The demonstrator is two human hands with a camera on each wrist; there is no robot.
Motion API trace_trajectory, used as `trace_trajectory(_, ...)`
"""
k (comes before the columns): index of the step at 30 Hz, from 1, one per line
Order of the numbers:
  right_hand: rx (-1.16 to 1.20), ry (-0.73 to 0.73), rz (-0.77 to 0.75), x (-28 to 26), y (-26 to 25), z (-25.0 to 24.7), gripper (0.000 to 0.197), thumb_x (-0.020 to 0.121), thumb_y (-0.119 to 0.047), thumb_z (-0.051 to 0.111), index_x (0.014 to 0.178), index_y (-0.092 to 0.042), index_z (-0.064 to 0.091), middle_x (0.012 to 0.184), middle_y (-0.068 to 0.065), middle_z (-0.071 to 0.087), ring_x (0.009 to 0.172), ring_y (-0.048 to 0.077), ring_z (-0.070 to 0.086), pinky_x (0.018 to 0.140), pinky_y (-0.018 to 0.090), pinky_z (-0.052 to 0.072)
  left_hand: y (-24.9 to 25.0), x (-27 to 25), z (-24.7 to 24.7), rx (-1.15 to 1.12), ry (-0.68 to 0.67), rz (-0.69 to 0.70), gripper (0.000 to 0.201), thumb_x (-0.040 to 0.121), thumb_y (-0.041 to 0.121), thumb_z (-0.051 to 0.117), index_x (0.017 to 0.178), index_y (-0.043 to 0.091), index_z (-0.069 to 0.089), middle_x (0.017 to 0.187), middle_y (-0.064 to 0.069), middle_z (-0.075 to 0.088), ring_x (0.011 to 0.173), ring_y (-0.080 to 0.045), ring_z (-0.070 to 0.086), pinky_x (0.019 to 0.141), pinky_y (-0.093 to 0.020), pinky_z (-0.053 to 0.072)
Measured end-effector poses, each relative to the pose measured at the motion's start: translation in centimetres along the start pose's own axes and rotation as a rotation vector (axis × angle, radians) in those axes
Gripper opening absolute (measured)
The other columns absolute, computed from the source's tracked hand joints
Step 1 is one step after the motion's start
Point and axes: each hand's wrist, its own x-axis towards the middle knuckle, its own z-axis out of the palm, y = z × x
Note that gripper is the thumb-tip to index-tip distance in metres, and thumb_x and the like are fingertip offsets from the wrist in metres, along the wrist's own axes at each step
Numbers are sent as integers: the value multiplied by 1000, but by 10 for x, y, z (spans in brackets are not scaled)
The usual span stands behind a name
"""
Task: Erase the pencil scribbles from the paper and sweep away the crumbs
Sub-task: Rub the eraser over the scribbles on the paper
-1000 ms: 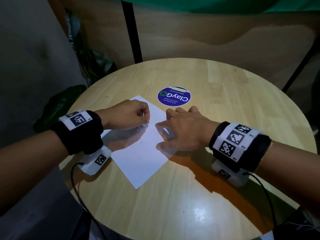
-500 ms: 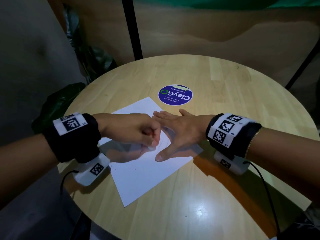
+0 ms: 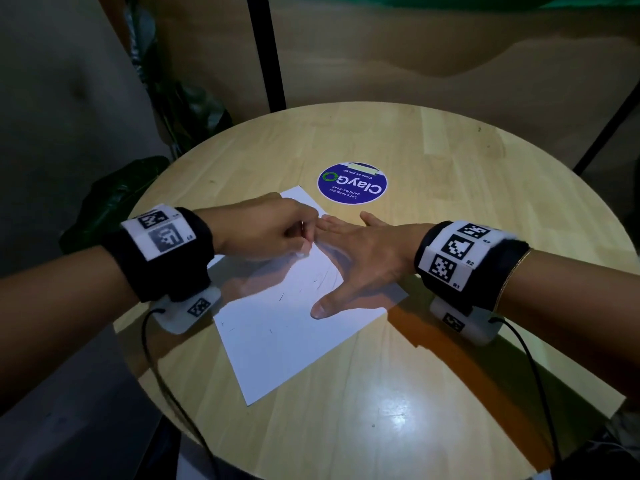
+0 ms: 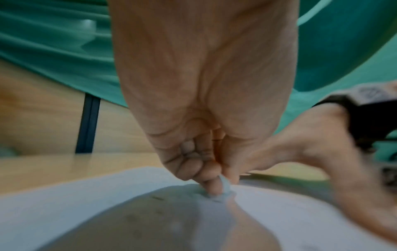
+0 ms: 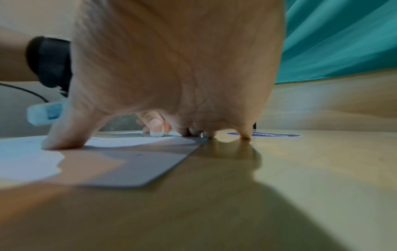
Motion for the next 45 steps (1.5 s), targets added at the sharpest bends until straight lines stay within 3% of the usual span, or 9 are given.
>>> trace_trajectory(4, -15, -6, 5, 0, 0, 1, 128, 70, -95, 66, 167, -49, -3, 175, -19, -21, 157, 0, -28, 127, 57, -19, 19, -9, 8, -134, -230, 51, 5, 99, 19, 73, 95, 19, 70, 87, 2, 78, 78, -6, 68, 70, -19, 50)
trace_trajectory(9, -10, -7, -25, -2, 0, 1, 138, 62, -95, 72, 166, -48, -7, 175, -23, -18, 157, -1, -27, 125, 56, -22, 5, -2, 3, -2, -11, -3, 4, 100, 25, 71, 96, 26, 69, 88, 12, 75, 83, 4, 64, 76, -23, 45)
trace_trajectory(14, -50, -20, 5, 4, 3, 4, 143, 59, -100, 68, 167, -46, -8, 174, -18, -25, 155, -1, -30, 125, 56, -22, 21, -9, 8, -152, -264, 43, 5, 99, 18, 72, 96, 16, 69, 85, 0, 79, 76, -8, 69, 72, -21, 52)
trace_trajectory(18, 26, 28, -47, 4, 2, 3, 129, 54, -99, 72, 160, -56, 11, 176, -21, -7, 160, -1, -17, 125, 58, -21, 12, -2, 8, -4, -14, 58, 3, 99, 21, 71, 98, 23, 69, 85, 10, 73, 80, -1, 63, 72, -23, 44)
trace_trajectory(22, -47, -18, -10, 5, 3, 5, 136, 60, -98, 70, 167, -50, 0, 175, -18, -24, 156, 0, -31, 126, 58, -21, 23, -8, 12, -141, -211, 84, 6, 99, 16, 73, 95, 19, 70, 82, 5, 75, 72, -3, 64, 68, -17, 47)
trace_trajectory(27, 24, 17, -54, 2, 0, 3, 117, 63, -92, 75, 159, -55, 18, 176, -22, -3, 160, -1, -17, 125, 58, -22, 16, 0, 15, -34, 2, 51, 8, 99, 22, 71, 94, 27, 68, 83, 12, 73, 81, 1, 63, 73, -25, 44)
trace_trajectory(31, -52, -15, -27, 5, 1, 5, 129, 62, -96, 70, 166, -50, 9, 176, -16, -23, 156, 1, -31, 126, 59, -19, 26, -6, 14, -156, -189, 59, 5, 98, 18, 75, 94, 18, 72, 80, 5, 76, 70, 0, 65, 66, -15, 45)
trace_trajectory(35, 10, 20, -44, 3, 0, 4, 121, 61, -94, 74, 159, -56, 14, 177, -19, -7, 159, -1, -21, 125, 58, -21, 17, -3, 16, -45, 4, 38, 5, 100, 24, 71, 96, 24, 68, 83, 12, 72, 81, 0, 62, 72, -24, 42)
trace_trajectory(45, 52, -2, -45, 2, 5, 0, 114, 67, -87, 78, 158, -54, 18, 175, -24, -10, 158, -3, -22, 125, 56, -22, 23, -2, 16, -98, 17, 8, 14, 99, 21, 72, 91, 29, 63, 78, 11, 74, 77, 1, 64, 68, -20, 44)
